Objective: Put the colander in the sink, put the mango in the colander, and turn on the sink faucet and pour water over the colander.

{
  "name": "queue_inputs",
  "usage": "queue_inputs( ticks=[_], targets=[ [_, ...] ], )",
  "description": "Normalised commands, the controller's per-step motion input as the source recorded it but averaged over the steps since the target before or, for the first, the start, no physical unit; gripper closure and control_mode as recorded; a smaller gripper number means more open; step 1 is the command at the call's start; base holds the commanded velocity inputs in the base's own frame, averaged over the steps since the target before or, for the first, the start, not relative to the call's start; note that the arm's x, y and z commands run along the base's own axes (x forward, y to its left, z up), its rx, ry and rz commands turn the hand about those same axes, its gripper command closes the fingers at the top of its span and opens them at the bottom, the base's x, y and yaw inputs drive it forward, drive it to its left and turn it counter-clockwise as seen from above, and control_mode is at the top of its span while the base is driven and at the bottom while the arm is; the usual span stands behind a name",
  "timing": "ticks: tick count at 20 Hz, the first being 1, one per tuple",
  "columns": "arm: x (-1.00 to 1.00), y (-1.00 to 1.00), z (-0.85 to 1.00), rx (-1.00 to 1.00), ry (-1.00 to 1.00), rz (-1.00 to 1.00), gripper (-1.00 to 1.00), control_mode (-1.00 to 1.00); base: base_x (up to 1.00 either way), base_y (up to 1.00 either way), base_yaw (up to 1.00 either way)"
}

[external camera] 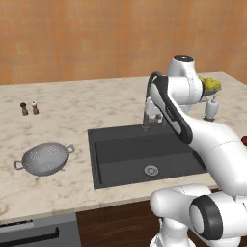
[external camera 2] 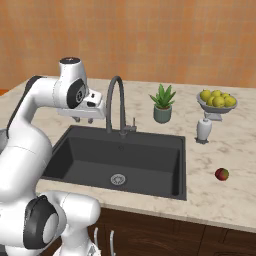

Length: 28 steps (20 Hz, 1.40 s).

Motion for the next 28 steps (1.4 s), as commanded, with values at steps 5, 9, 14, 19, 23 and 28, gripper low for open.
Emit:
queue_inputs(
  ticks=[5,9,14,19,23,28],
  targets=[
    [-0.06,0.22,-0.02,0.00,-0.02,0.00,-1.00,-1.00,0.00,0.00,0.00],
    [-0.17,0.74,-0.07,0.00,0.00,-0.05,-1.00,-1.00,0.00,0.00,0.00],
    [-0.22,0.70,-0.19,0.00,0.00,-0.06,-1.00,-1.00,0.00,0.00,0.00],
    [-0.06,0.64,-0.22,0.00,0.00,-0.03,-1.00,-1.00,0.00,0.00,0.00],
    [0.00,0.63,-0.16,0.00,0.00,0.00,-1.00,-1.00,0.00,0.00,0.00],
    [0.02,0.49,-0.05,0.00,0.01,0.00,-1.00,-1.00,0.00,0.00,0.00]
  ],
)
